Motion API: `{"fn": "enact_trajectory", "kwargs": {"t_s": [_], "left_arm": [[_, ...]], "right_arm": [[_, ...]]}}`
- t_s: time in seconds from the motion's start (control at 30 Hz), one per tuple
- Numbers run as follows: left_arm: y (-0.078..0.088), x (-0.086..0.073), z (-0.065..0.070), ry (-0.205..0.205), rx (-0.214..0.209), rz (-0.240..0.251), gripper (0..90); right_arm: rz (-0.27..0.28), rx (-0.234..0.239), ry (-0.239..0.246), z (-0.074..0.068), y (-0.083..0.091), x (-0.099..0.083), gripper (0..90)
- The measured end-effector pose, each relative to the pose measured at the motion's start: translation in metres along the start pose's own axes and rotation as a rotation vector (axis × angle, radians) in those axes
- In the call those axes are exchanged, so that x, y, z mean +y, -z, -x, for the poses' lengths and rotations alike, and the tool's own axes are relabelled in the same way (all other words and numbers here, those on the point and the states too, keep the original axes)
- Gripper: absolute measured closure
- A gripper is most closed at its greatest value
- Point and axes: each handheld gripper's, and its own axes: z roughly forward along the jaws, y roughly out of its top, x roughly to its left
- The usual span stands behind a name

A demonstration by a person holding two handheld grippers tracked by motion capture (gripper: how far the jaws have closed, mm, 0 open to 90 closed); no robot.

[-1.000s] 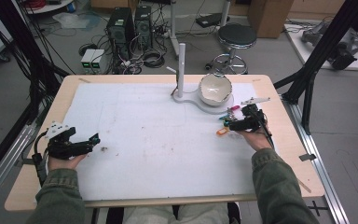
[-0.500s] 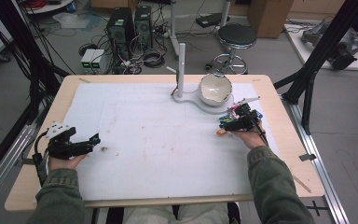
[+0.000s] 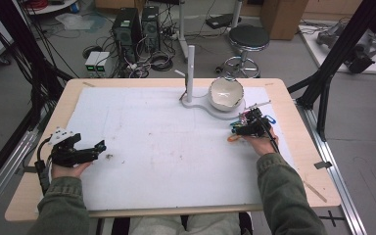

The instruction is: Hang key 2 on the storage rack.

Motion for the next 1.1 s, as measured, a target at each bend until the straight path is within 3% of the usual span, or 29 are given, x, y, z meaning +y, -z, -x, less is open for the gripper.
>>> {"fn": "enact_trajectory", "kwargs": {"t_s": [0.3, 0.53, 0.9, 1.1], "left_arm": [[-0.001, 0.0, 0.002, -0.004, -0.008, -0.007, 1.8], [-0.001, 0.0, 0.002, -0.003, -0.006, -0.002, 1.8], [-0.001, 0.0, 0.002, -0.007, -0.007, 0.0, 1.8], [-0.001, 0.0, 0.002, -0.006, -0.006, 0.002, 1.8]], "right_arm": [[-0.015, -0.018, -0.02, -0.004, 0.004, 0.0, 53.7], [-0.011, -0.061, -0.045, -0.004, 0.008, 0.001, 71.6], [0.039, -0.126, -0.015, -0.006, 0.019, 0.002, 79.6], [0.047, -0.152, 0.047, -0.005, 0.028, 0.001, 81.0]]}}
